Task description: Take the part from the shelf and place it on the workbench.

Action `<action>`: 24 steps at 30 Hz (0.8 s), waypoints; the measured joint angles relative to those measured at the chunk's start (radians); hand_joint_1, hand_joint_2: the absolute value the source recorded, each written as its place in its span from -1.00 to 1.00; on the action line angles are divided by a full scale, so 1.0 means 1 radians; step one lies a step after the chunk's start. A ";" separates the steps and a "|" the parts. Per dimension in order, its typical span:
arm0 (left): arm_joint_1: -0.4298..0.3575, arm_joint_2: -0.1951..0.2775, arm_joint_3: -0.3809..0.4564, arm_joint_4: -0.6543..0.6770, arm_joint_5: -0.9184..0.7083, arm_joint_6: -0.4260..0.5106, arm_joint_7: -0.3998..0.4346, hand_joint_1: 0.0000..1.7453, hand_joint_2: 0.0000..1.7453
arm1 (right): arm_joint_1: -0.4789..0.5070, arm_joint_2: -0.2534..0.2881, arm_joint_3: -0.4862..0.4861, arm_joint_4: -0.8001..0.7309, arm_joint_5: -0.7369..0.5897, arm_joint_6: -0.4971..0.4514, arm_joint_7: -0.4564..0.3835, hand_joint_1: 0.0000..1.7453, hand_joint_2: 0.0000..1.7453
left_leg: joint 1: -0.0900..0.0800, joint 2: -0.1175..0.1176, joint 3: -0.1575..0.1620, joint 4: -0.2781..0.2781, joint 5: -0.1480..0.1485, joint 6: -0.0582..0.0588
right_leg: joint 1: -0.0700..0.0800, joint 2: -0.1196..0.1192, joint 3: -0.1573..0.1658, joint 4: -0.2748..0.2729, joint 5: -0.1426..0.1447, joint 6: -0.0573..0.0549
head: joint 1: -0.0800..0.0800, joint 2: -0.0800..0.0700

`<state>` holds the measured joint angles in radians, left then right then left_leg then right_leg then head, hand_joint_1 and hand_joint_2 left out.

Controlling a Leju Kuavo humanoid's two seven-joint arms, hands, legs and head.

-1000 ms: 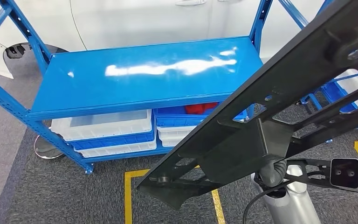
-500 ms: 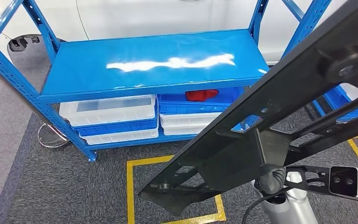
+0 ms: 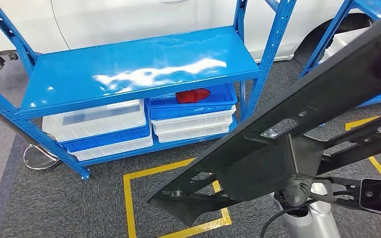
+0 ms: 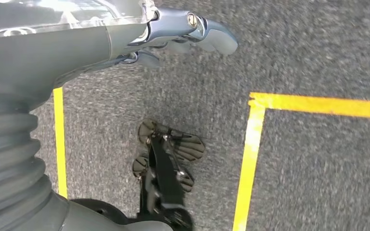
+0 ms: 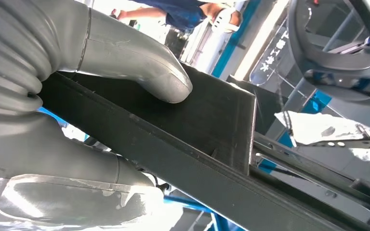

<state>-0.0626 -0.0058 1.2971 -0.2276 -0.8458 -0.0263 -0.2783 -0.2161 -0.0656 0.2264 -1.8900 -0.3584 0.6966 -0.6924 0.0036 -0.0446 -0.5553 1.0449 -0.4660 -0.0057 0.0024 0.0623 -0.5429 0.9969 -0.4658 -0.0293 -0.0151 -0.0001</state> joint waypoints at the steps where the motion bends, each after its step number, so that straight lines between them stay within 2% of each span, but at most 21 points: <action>1: 0.001 0.003 0.001 0.000 0.000 0.000 0.000 -1.00 1.00 | 0.001 0.000 -0.002 -0.003 0.003 -0.001 -0.002 1.00 1.00 | -0.001 -0.016 0.021 -0.039 0.004 0.005 | -0.004 0.008 -0.003 0.000 0.004 0.005 | 0.001 0.000; 2: 0.002 0.005 0.002 -0.001 0.000 0.000 0.000 -1.00 1.00 | 0.003 0.000 -0.004 -0.005 0.008 -0.001 -0.003 1.00 1.00 | -0.003 -0.024 0.029 -0.055 0.001 0.007 | -0.009 0.017 -0.007 -0.001 0.008 0.011 | 0.002 0.000; 4: 0.002 0.008 0.005 -0.001 0.002 0.003 0.000 -1.00 1.00 | 0.008 0.000 -0.008 -0.010 0.031 -0.005 -0.004 1.00 1.00 | -0.005 -0.007 0.033 -0.072 0.009 0.008 | -0.014 0.034 -0.013 -0.001 0.013 0.024 | 0.000 0.000; 6: -0.004 0.009 0.008 -0.001 0.006 0.014 0.000 -1.00 1.00 | 0.008 0.000 -0.018 -0.020 0.070 -0.016 -0.005 1.00 1.00 | 0.000 0.017 0.039 -0.093 0.019 0.015 | -0.010 0.010 -0.031 0.029 -0.008 0.035 | 0.004 0.000; 8: -0.008 0.008 0.014 -0.001 0.010 0.034 -0.007 -1.00 1.00 | 0.006 -0.001 -0.027 -0.028 0.119 -0.049 -0.005 1.00 1.00 | 0.003 0.042 0.039 -0.102 0.024 0.021 | -0.011 -0.033 -0.085 0.137 -0.067 0.046 | 0.010 0.000; 9: -0.008 0.007 0.017 -0.001 0.010 0.046 -0.014 -1.00 1.00 | 0.007 -0.002 -0.028 -0.032 0.148 -0.076 -0.005 1.00 1.00 | 0.003 0.054 0.036 -0.100 0.024 0.022 | -0.014 -0.043 -0.120 0.206 -0.096 0.051 | 0.011 0.000; 10: -0.008 0.004 0.019 -0.001 0.008 0.057 -0.023 -1.00 1.00 | 0.013 -0.004 -0.028 -0.039 0.177 -0.106 -0.005 1.00 1.00 | 0.003 0.067 0.033 -0.098 0.024 0.022 | -0.018 -0.048 -0.147 0.259 -0.111 0.056 | 0.011 0.000; 11: -0.009 0.001 0.021 -0.001 0.005 0.067 -0.030 -1.00 1.00 | 0.020 -0.007 -0.028 -0.048 0.202 -0.134 -0.005 1.00 1.00 | 0.004 0.078 0.030 -0.094 0.023 0.022 | -0.022 -0.052 -0.157 0.278 -0.108 0.061 | 0.011 0.000; 12: -0.009 -0.003 0.021 -0.001 0.001 0.074 -0.035 -1.00 1.00 | 0.026 -0.011 -0.028 -0.059 0.221 -0.158 -0.005 1.00 1.00 | 0.005 0.089 0.027 -0.089 0.021 0.020 | -0.025 -0.057 -0.147 0.257 -0.087 0.065 | 0.012 0.000; 13: -0.010 -0.008 0.022 -0.001 -0.004 0.076 -0.037 -1.00 1.00 | 0.030 -0.016 -0.028 -0.070 0.231 -0.174 -0.005 1.00 1.00 | 0.006 0.099 0.025 -0.083 0.018 0.017 | -0.028 -0.067 -0.117 0.200 -0.053 0.068 | 0.012 0.000; 14: -0.010 -0.011 0.022 -0.001 -0.008 0.076 -0.036 -1.00 1.00 | 0.033 -0.022 -0.028 -0.081 0.237 -0.187 -0.005 1.00 1.00 | 0.006 0.108 0.023 -0.076 0.014 0.013 | -0.029 -0.090 -0.080 0.127 -0.024 0.068 | 0.012 0.000; 15: -0.011 -0.015 0.022 -0.001 -0.014 0.073 -0.033 -1.00 1.00 | 0.036 -0.027 -0.027 -0.092 0.241 -0.198 -0.005 1.00 1.00 | 0.004 0.115 0.022 -0.068 0.009 0.007 | -0.027 -0.110 -0.049 0.066 -0.003 0.064 | 0.012 0.000; 16: -0.011 -0.018 0.021 -0.001 -0.021 0.070 -0.027 -1.00 1.00 | 0.040 -0.032 -0.027 -0.102 0.244 -0.211 -0.005 1.00 1.00 | 0.001 0.122 0.020 -0.061 0.005 0.001 | -0.024 -0.124 -0.032 0.029 0.007 0.057 | 0.011 0.000; 17: -0.012 -0.020 0.021 -0.001 -0.030 0.067 -0.019 -1.00 1.00 | 0.046 -0.037 -0.026 -0.111 0.246 -0.225 -0.005 1.00 1.00 | -0.001 0.130 0.020 -0.057 0.002 -0.005 | -0.020 -0.130 -0.027 0.014 0.007 0.049 | 0.010 0.000; 19: -0.012 -0.025 0.018 0.000 -0.047 0.064 -0.005 -1.00 1.00 | 0.062 -0.047 -0.026 -0.129 0.250 -0.247 -0.005 1.00 1.00 | -0.002 0.145 0.020 -0.056 -0.001 -0.015 | -0.017 -0.108 -0.032 0.014 0.011 0.034 | 0.008 0.000; 20: -0.012 -0.027 0.016 0.000 -0.053 0.063 -0.001 -1.00 1.00 | 0.070 -0.052 -0.026 -0.137 0.253 -0.253 -0.005 1.00 1.00 | 0.001 0.142 0.019 -0.051 -0.008 -0.021 | -0.019 -0.099 -0.034 0.012 0.015 0.028 | 0.008 0.000; 22: -0.012 -0.031 0.013 0.000 -0.059 0.060 0.003 -1.00 1.00 | 0.079 -0.057 -0.026 -0.150 0.257 -0.259 -0.005 1.00 1.00 | 0.006 0.107 -0.005 0.011 -0.054 -0.029 | -0.023 -0.079 -0.036 0.007 0.022 0.016 | 0.005 0.000; 24: -0.009 -0.033 0.008 0.000 -0.068 0.053 0.012 -1.00 1.00 | 0.093 -0.061 -0.025 -0.160 0.264 -0.273 -0.005 1.00 1.00 | 0.008 0.066 -0.062 0.148 -0.127 -0.034 | -0.022 -0.058 -0.040 0.007 0.026 0.011 | 0.002 0.000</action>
<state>-0.0714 -0.0388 1.3056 -0.2281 -0.9135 0.0272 -0.2667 -0.1228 -0.1265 0.2009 -2.0500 -0.0942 0.4233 -0.6977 0.0121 0.0217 -0.6169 1.1927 -0.5930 -0.0396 -0.0196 0.0038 -0.5829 1.0036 -0.4402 -0.0181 -0.0134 -0.0001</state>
